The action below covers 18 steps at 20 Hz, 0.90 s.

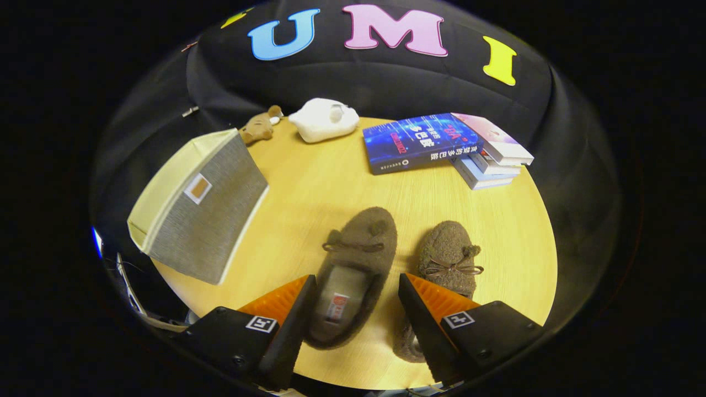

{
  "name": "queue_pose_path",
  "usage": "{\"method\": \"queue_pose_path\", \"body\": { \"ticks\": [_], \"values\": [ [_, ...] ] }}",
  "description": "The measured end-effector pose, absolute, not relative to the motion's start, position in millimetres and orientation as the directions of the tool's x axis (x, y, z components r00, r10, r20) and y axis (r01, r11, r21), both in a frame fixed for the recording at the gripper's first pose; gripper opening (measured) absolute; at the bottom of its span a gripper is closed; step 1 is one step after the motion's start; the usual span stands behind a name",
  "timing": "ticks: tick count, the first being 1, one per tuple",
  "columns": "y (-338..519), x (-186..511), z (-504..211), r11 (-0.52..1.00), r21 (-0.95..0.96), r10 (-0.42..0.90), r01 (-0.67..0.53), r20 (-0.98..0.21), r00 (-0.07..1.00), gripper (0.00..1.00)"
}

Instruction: Open the storage box then place both shoes into the box .Put the left shoe in first, then the right shoe, with the right side of both shoes facing outward in a uniform manner.

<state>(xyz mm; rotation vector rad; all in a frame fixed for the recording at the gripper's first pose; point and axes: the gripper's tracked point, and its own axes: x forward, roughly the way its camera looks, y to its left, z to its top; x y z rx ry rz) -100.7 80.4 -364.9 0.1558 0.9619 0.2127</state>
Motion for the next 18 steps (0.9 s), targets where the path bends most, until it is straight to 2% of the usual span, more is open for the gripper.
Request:
{"method": "queue_pose_path", "body": {
  "ticks": [8,10,11,14,15,18],
  "values": [
    [74.7,-71.2,-416.0,0.988,0.149,0.15,-0.043,-0.846,0.512,0.69],
    [67.6,-68.6,-420.5,0.992,0.125,0.106,0.004,-0.855,0.508,0.53],
    [67.1,-67.7,-420.8,0.992,0.125,0.094,0.026,-0.855,0.511,0.36],
    [58.9,-71.6,-421.6,0.99,0.117,0.059,0.081,-0.856,0.514,0.09],
    [59.4,-75.1,-420.9,0.988,0.124,0.059,0.096,-0.859,0.508,0.07],
    [56.4,-78.6,-402.9,0.983,0.137,0.051,0.124,-0.848,0.528,0.07]
  ]
}}
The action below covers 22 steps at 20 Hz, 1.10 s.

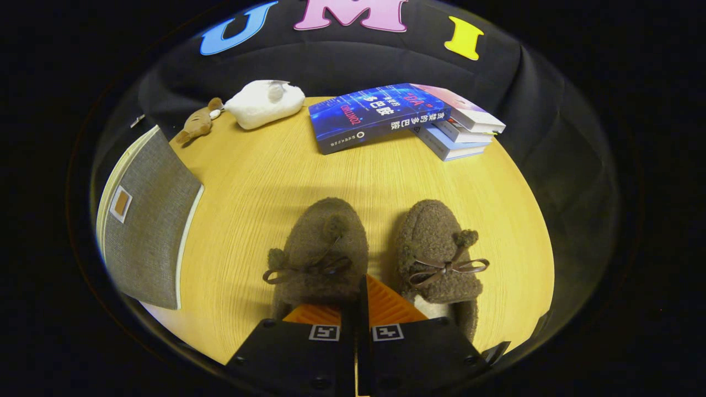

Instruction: Open the storage box then place both shoes into the box .Put the left shoe in first, then the right shoe, with the right side of both shoes facing outward in a uniform manner.

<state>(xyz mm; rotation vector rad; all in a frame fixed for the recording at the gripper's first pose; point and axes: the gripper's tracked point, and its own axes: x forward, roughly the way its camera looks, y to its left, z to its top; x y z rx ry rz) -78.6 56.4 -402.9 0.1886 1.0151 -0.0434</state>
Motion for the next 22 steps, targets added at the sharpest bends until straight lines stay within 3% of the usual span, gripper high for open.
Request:
{"method": "queue_pose_path", "body": {
  "ticks": [5,11,16,22],
  "values": [
    [73.9,-64.3,-323.5,0.969,0.218,0.104,0.116,-0.785,0.61,0.07],
    [136.7,-27.4,-206.8,0.946,0.325,0.227,0.007,-0.677,0.7,0.07],
    [212.4,-3.8,-148.0,0.903,0.428,0.329,-0.03,-0.644,0.69,0.07],
    [307.1,9.3,-157.6,0.89,0.452,0.383,-0.053,-0.681,0.624,0.07]
  ]
}}
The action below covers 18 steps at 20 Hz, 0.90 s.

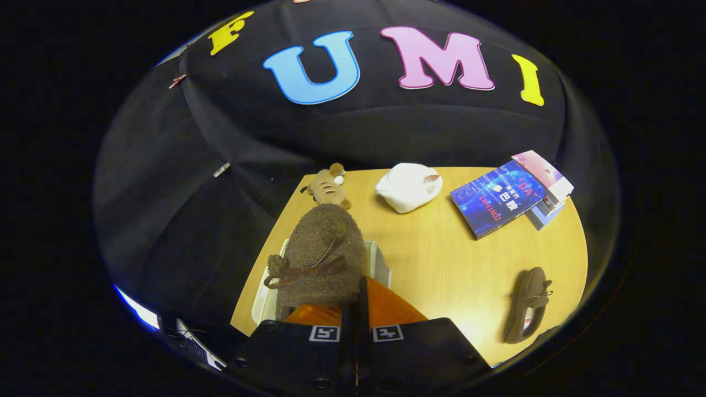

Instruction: Open the storage box then place both shoes into the box .Put the left shoe in first, then the right shoe, with the right side of both shoes facing outward in a uniform manner.

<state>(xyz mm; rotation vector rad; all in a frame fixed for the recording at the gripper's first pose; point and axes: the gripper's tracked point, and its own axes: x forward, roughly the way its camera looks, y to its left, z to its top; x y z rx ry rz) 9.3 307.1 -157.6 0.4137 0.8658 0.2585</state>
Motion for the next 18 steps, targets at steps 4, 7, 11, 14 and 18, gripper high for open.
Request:
{"method": "queue_pose_path", "body": {
  "ticks": [4,7,11,14,18],
  "values": [
    [353.4,11.3,-201.8,0.911,0.411,0.35,-0.026,-0.739,0.575,0.07],
    [380.3,9.6,-234.6,0.931,0.365,0.317,-0.018,-0.782,0.537,0.07],
    [416.7,-2.4,-272.8,0.941,0.337,0.303,-0.011,-0.829,0.47,0.07],
    [425.0,-9.0,-298.2,0.948,0.318,0.291,-0.007,-0.859,0.422,0.07],
    [430.7,-9.1,-307.5,0.943,0.332,0.313,-0.02,-0.866,0.389,0.09]
  ]
}}
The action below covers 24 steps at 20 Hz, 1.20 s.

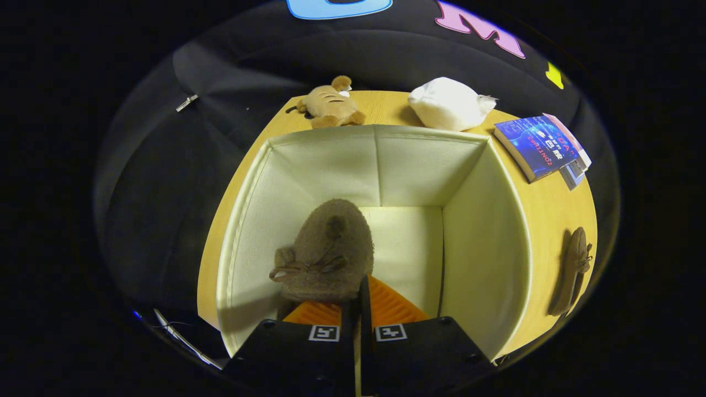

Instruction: Open the storage box then place both shoes into the box .Put the left shoe in first, then the right shoe, with the right side of both shoes facing outward in a uniform manner.

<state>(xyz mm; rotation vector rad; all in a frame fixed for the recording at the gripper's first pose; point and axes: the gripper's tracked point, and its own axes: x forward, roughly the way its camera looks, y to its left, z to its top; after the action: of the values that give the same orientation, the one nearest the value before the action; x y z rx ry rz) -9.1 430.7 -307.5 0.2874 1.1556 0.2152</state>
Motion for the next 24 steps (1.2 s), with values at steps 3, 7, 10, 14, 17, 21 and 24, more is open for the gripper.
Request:
{"method": "queue_pose_path", "body": {
  "ticks": [3,7,10,14,17,21,24],
  "values": [
    [440.2,-13.2,-307.8,0.925,0.377,0.366,-0.042,-0.858,0.361,0.23],
    [450.0,-15.7,-293.7,0.901,0.424,0.425,-0.088,-0.826,0.37,0.77],
    [443.0,-16.0,-277.4,0.893,0.43,0.443,-0.131,-0.794,0.417,0.86],
    [419.1,-10.8,-233.0,0.87,0.461,0.479,-0.173,-0.714,0.511,0.94],
    [386.7,-6.6,-194.3,0.858,0.467,0.494,-0.213,-0.64,0.588,0.98],
    [310.3,-11.8,-155.8,0.879,0.382,0.465,-0.286,-0.551,0.693,0.98],
    [243.6,-30.0,-149.8,0.908,0.308,0.412,-0.284,-0.538,0.735,0.98]
  ]
}}
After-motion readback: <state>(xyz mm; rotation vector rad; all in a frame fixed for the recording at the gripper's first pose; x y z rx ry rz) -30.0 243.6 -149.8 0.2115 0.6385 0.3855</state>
